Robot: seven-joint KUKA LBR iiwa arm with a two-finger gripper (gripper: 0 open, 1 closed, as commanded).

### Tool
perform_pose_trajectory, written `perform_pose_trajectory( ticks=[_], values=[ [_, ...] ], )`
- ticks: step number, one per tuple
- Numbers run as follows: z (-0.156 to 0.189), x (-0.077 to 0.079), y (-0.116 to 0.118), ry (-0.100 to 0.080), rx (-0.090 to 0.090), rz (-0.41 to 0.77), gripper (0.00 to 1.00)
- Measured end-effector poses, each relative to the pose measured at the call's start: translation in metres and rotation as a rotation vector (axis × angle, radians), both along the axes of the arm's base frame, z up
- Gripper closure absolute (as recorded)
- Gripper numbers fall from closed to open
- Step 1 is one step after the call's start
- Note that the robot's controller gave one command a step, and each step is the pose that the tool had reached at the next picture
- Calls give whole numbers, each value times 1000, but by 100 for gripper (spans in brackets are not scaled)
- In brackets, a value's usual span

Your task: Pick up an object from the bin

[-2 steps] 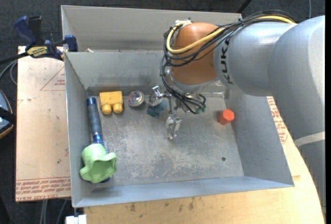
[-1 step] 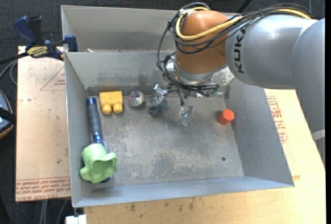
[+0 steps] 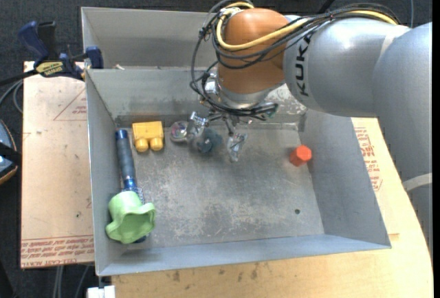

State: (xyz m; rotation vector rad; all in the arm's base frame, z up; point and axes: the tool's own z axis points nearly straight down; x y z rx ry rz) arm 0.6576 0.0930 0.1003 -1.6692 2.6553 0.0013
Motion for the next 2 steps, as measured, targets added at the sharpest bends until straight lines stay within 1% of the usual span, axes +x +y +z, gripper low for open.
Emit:
perform_pose_trajectory(
  ticks=[1,2],
  values=[
    [-23,2,-17,-6,6,113,0],
    [-20,3,-15,-2,1,112,0]
  ],
)
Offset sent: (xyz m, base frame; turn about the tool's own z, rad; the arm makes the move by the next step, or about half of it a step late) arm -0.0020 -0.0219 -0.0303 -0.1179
